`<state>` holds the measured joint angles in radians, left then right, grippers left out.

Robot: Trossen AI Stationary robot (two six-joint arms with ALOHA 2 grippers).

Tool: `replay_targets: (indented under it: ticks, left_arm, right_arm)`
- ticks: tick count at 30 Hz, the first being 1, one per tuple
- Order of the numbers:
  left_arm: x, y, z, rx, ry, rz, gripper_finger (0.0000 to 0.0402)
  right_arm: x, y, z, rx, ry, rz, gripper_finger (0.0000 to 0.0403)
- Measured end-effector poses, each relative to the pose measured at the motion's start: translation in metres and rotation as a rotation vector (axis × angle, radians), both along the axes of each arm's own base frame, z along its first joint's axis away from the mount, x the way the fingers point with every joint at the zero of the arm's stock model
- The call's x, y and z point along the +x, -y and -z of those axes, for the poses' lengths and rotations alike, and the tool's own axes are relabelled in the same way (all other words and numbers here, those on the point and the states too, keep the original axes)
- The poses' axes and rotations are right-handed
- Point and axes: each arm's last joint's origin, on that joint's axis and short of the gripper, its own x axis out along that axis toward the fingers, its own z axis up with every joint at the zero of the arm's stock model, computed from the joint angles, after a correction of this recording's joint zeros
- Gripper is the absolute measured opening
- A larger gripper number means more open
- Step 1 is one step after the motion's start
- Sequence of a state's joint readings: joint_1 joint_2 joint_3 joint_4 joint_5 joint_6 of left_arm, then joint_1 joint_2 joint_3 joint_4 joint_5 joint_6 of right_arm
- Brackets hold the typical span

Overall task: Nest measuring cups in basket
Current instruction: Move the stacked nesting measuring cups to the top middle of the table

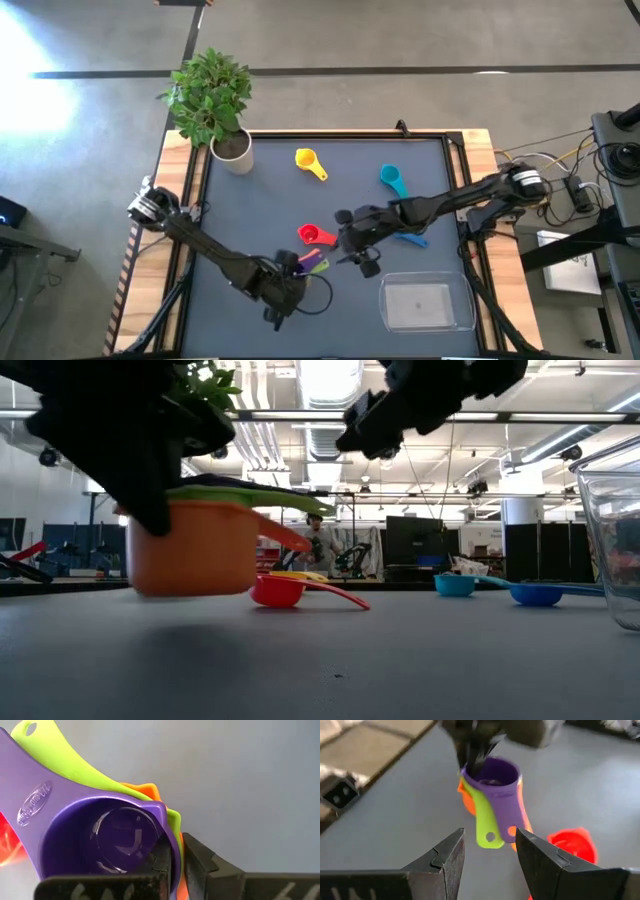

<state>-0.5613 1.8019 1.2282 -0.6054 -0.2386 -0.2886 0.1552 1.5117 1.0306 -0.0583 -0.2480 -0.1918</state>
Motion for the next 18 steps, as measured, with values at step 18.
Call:
replay_targets:
  ticks: [18]
  left_arm:
    - [0.004, 0.001, 0.002, -0.074, -0.018, 0.006, 0.0046]
  right_arm:
    - [0.033, -0.015, 0.012, -0.044, -0.097, -0.023, 0.0164]
